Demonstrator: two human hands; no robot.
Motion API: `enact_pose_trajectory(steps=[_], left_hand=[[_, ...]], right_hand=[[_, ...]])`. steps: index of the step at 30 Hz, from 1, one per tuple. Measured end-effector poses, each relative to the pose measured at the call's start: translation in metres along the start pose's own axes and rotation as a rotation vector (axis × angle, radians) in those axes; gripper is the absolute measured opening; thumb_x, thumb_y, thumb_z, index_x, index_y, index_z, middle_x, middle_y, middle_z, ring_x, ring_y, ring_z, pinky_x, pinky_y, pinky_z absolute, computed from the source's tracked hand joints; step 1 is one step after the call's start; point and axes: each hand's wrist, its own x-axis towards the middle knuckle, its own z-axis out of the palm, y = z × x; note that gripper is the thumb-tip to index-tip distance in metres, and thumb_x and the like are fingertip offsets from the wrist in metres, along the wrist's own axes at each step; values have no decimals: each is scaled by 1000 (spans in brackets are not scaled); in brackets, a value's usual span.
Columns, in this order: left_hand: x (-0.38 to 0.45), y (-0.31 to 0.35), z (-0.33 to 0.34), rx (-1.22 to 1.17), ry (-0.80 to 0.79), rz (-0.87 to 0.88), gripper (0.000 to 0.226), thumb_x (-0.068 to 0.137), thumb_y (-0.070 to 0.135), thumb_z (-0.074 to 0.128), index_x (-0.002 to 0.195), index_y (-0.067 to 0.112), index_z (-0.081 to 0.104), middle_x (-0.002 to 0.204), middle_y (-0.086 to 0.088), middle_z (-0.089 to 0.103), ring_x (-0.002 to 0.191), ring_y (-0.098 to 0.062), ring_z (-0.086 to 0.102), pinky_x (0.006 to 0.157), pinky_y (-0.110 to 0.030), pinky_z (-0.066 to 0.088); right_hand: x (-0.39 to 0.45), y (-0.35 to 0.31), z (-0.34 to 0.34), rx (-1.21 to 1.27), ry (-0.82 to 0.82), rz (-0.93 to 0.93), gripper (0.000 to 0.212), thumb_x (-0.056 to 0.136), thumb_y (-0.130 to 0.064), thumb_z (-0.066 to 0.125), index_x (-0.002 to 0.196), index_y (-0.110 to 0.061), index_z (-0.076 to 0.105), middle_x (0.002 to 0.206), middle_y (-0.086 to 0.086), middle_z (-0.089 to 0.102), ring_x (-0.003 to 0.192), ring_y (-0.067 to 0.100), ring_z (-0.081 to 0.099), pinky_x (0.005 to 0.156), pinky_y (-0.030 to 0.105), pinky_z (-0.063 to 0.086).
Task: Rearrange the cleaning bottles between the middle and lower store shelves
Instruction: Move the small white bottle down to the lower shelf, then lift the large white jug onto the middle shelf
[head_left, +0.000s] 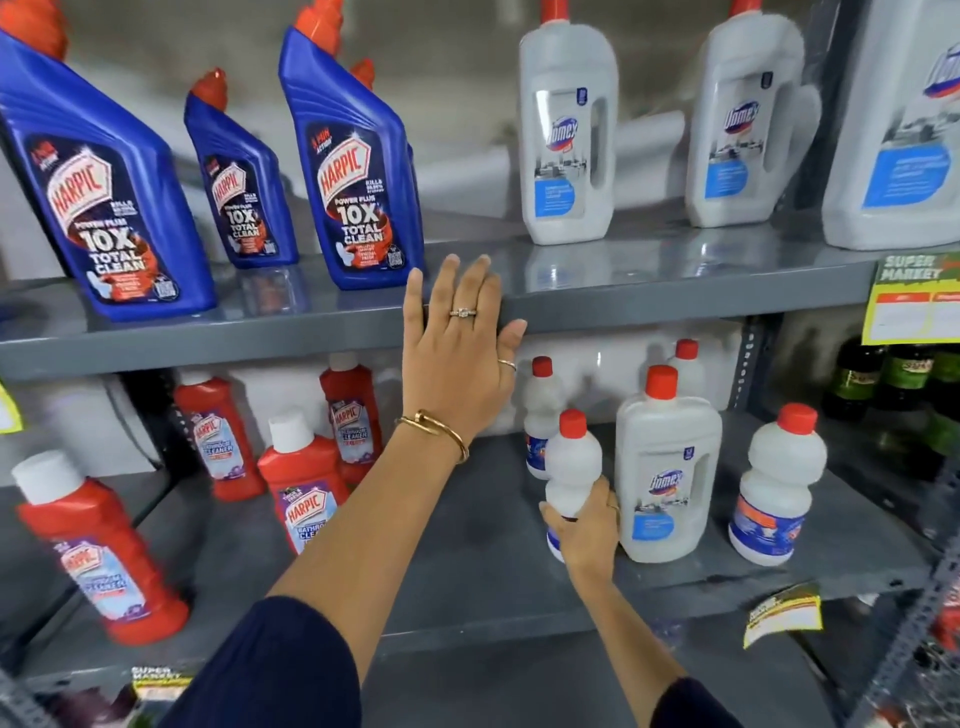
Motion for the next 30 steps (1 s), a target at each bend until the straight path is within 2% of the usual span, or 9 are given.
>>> enact_pose_trajectory(steps=[4, 7, 9, 11, 14, 16, 19, 21, 30], left_hand=[[0, 1, 0, 7, -7, -4, 46, 89, 33, 34, 116, 1, 52, 128, -15, 55, 122, -36, 44, 107, -45, 5], [0, 2, -1, 6, -9, -10, 46, 89, 34, 34, 117, 2, 52, 128, -15, 55, 123, -36, 44, 108, -45, 6], [0, 2, -2, 5, -11, -16, 46, 89, 34, 33, 117, 1, 52, 128, -15, 55, 123, -36, 44, 107, -46, 6], [0, 2, -3, 1, -19, -19, 46, 89, 34, 33, 117, 1, 52, 128, -15, 55, 123, -36, 44, 107, -46, 7], [0, 2, -3, 3, -28, -19, 46, 89, 33, 33, 116, 1, 52, 127, -15, 56, 122, -36, 44, 107, -47, 8], [0, 3, -4, 2, -28, -20, 46, 89, 33, 33, 116, 1, 52, 127, -16, 55, 122, -36, 44, 107, -47, 8], [0, 3, -4, 0, -31, -26, 46, 89, 33, 33, 116, 1, 52, 127, -16, 56, 122, -37, 44, 107, -46, 7], [0, 3, -4, -10, -39, -28, 46, 89, 34, 33, 116, 1, 52, 127, -16, 56, 122, -37, 44, 107, -47, 7], [0, 2, -5, 10, -61, -19, 47, 89, 35, 31, 116, 2, 52, 127, -15, 56, 122, -37, 44, 106, -47, 6]], right_hand=[[-8, 4, 1, 24, 34, -44, 72, 62, -17, 83, 123, -5, 46, 117, 15, 57, 107, 30, 53, 91, 38, 45], [-22, 4, -10, 122, 114, -85, 56, 68, -23, 80, 115, -13, 51, 106, 2, 60, 97, 21, 57, 86, 35, 50], [-25, 3, -20, 165, 205, -138, 48, 74, -33, 72, 109, -7, 53, 101, 9, 61, 92, 26, 58, 82, 37, 51], [-17, 1, -31, 139, 290, -177, 53, 76, -41, 61, 105, 2, 51, 99, 20, 59, 92, 34, 57, 80, 41, 50], [2, -8, -52, 92, 388, -133, 48, 73, -19, 73, 107, 4, 49, 102, 25, 56, 93, 38, 55, 76, 35, 46], [12, -9, -62, 10, 427, -93, 62, 64, -16, 81, 113, 2, 47, 107, 25, 57, 98, 37, 55, 80, 35, 47], [20, -4, -65, -37, 374, -3, 93, 56, -29, 86, 130, -11, 33, 126, 19, 50, 115, 35, 50, 94, 51, 48], [23, -2, -65, -46, 333, 36, 105, 53, -34, 87, 136, -16, 24, 134, 17, 46, 121, 36, 47, 98, 53, 44], [23, 2, -65, -4, 297, 54, 106, 56, -18, 85, 140, -17, 21, 130, 14, 52, 117, 34, 51, 97, 47, 43]])
